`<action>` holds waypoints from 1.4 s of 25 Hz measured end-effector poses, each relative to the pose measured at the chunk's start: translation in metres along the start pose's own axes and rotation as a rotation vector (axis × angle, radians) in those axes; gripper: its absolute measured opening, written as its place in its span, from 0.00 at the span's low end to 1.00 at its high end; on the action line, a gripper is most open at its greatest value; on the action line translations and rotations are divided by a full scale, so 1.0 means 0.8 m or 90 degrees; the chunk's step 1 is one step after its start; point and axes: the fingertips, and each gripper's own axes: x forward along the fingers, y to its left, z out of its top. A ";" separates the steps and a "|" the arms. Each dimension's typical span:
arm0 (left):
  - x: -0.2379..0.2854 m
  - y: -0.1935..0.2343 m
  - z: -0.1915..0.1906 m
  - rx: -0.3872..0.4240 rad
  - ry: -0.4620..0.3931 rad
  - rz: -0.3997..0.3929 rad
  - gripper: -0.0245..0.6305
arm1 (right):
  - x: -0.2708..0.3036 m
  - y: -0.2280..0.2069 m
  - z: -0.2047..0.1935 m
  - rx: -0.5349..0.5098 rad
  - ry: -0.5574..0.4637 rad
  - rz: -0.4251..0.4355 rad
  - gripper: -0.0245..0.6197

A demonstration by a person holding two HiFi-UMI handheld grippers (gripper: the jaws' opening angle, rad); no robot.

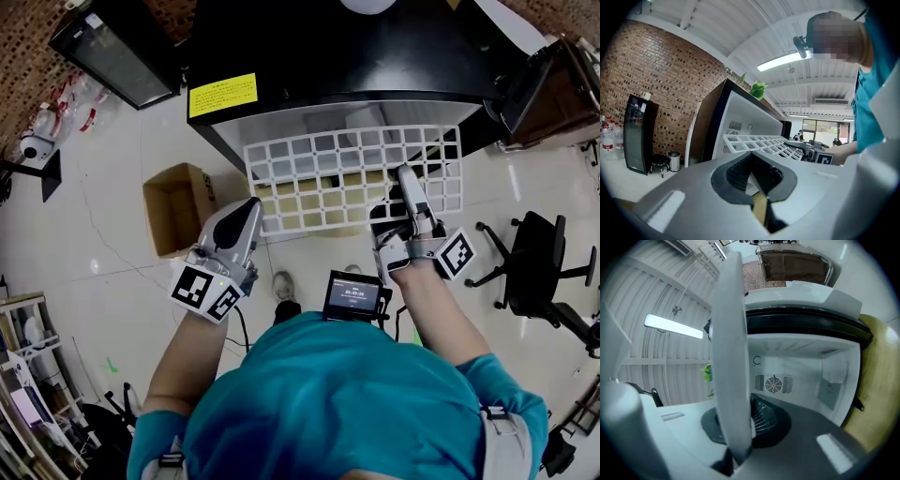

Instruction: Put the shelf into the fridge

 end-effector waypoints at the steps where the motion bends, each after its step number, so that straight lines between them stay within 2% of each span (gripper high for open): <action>1: 0.000 0.000 -0.001 0.002 0.000 0.001 0.03 | 0.002 -0.002 -0.002 0.001 -0.001 -0.004 0.08; 9: 0.009 0.001 0.002 0.065 0.002 0.009 0.03 | 0.015 -0.014 -0.005 0.020 -0.016 -0.021 0.08; 17: 0.003 0.005 -0.003 0.060 0.004 0.014 0.03 | -0.003 -0.051 -0.018 0.050 -0.024 -0.074 0.09; 35: -0.003 -0.002 -0.003 0.067 -0.003 0.012 0.03 | 0.006 -0.066 -0.011 0.052 -0.023 -0.110 0.08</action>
